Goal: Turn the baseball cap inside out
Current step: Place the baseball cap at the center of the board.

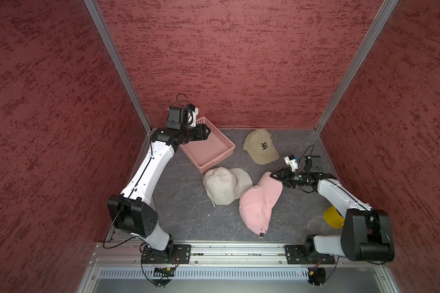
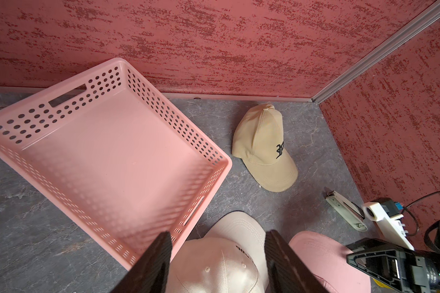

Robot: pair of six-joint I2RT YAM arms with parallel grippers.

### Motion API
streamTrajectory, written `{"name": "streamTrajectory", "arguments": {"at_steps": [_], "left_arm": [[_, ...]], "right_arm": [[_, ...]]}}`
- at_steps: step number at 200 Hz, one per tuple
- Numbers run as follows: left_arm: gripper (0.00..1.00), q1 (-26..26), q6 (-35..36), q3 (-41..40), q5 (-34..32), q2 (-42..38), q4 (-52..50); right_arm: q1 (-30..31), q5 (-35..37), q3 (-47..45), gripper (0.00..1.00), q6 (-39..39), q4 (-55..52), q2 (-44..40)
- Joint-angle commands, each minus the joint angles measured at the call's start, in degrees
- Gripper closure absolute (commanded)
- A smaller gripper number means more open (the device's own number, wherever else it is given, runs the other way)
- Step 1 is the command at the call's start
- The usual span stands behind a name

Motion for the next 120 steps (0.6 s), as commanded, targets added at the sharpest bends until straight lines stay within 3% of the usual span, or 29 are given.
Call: {"name": "streamTrajectory", "arguments": {"at_steps": [1, 53, 90, 120], "left_arm": [[0.38, 0.62, 0.10, 1.09, 1.24, 0.04, 1.38], [0.38, 0.45, -0.93, 0.96, 2.52, 0.45, 2.29], [0.38, -1.37, 1.35, 1.69, -0.86, 0.89, -0.08], [0.38, -1.66, 2.07, 0.84, -2.80, 0.72, -0.34]], "right_arm": [[-0.64, 8.95, 1.91, 0.54, -3.18, -4.08, 1.55], [-1.60, 25.77, 10.13, 0.50, -6.25, -11.82, 4.88], [-1.94, 33.12, 18.89, 0.45, -8.90, -16.46, 11.88], [-1.96, 34.74, 21.23, 0.43, -9.99, -16.50, 10.85]]}}
